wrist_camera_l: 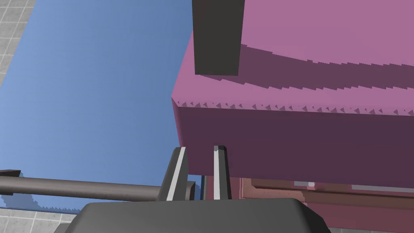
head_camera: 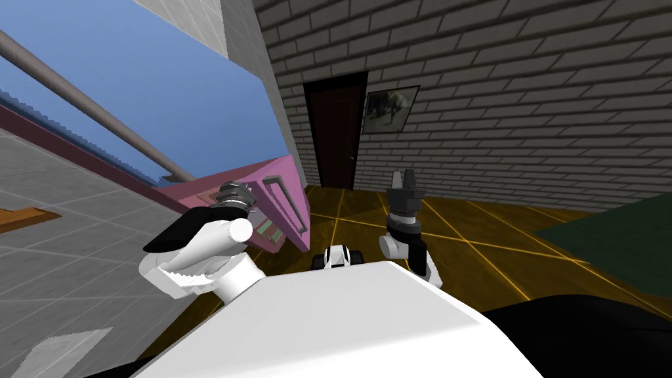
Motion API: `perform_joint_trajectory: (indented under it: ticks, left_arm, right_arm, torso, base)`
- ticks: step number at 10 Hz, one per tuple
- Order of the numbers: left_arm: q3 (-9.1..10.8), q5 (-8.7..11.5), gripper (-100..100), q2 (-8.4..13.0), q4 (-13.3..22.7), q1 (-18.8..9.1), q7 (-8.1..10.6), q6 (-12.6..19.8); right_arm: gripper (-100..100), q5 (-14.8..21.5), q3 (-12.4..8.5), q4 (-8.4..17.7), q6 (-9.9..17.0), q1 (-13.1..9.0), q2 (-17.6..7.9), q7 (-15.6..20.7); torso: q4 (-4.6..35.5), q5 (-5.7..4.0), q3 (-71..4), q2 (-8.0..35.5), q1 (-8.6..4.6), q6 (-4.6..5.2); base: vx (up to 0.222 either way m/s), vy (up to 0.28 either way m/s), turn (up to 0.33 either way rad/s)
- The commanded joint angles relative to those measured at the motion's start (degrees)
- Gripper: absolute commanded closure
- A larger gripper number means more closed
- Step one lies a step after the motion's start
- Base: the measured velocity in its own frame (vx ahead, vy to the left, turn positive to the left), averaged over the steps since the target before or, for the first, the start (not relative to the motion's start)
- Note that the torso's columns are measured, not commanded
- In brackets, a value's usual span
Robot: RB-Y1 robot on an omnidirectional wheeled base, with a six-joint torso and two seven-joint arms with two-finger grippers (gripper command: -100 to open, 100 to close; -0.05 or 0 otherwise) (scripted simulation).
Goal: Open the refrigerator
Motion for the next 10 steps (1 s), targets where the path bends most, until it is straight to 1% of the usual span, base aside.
perform_joint_trajectory:
  ticks: [1, 2, 3, 4, 6, 7, 8, 9, 10]
  left_arm:
    - [1.59, -1.47, 100, 0.39, 0.26, -1.09, 0.53, -1.16]
    - [2.56, -2.63, 100, 0.43, 0.51, -1.54, 0.78, -1.41]
    - [3.52, -3.79, 100, 0.48, 0.77, -1.99, 1.04, -1.67]
    - [3.52, -3.79, 100, 0.48, 0.77, -1.99, 1.04, -1.67]
    - [5.45, -6.11, 100, 0.57, 1.27, -2.88, 1.56, -2.17]
    - [5.45, -6.11, 100, 0.57, 1.27, -2.88, 1.56, -2.17]
    - [6.41, -7.27, 100, 0.61, 1.53, -3.32, 1.82, -2.42]
    - [7.38, -8.43, 100, 0.66, 1.78, -3.77, 2.08, -2.67]
    - [6.73, -7.97, 100, 0.19, 1.77, -3.11, 1.78, -1.3]
  right_arm:
    - [0, 0.0, 0.0, 0.0, 0.0, 0.0, 0.0, 0.0]
    - [0, 0.0, -0.01, 0.0, 0.0, -0.01, -0.01, 0.0]
    - [0, 0.0, -0.01, 0.01, 0.0, -0.01, -0.01, 0.0]
    - [0, 0.0, -0.01, 0.0, 0.0, 0.0, -0.01, 0.0]
    - [0, 0.0, -0.01, 0.0, 0.0, 0.0, -0.01, 0.0]
    - [0, 0.0, -0.01, 0.0, 0.0, 0.0, -0.01, 0.0]
    - [0, 0.0, -0.01, 0.0, 0.0, -0.01, -0.02, 0.0]
    - [0, 0.0, -0.01, 0.0, 0.0, 0.0, -0.02, 0.0]
    - [0, 0.0, -0.01, 0.0, 0.0, 0.0, -0.02, 0.0]
  torso:
    - [0.04, 0.0, -0.08, -0.05, 0.3, 0.08]
    - [0.12, 0.04, -0.04, 0.09, 0.67, 0.12]
    - [0.19, -0.01, -0.13, -0.01, 0.69, 0.09]
    - [0.13, -0.11, -0.13, -0.08, 0.24, 0.08]
    - [0.07, 0.07, -0.02, 0.04, 0.5, -0.02]
    - [0.1, 0.06, 0.02, 0.09, 0.52, -0.08]
    - [0.12, 0.1, 0.05, 0.16, 0.76, -0.04]
    - [0.12, 0.11, 0.05, 0.14, 0.71, -0.09]
    - [0.14, 0.06, 0.17, 0.31, 0.47, -0.17]
  base:
    - [0.099, -0.278, 0.026]
    - [0.091, -0.285, 0.017]
    - [0.127, -0.357, 0.068]
    - [0.135, -0.28, 0.042]
    - [0.144, -0.301, 0.039]
    - [0.131, -0.257, 0.041]
    - [0.139, -0.265, 0.031]
    - [0.132, -0.304, 0.047]
    - [0.044, -0.149, 0.039]
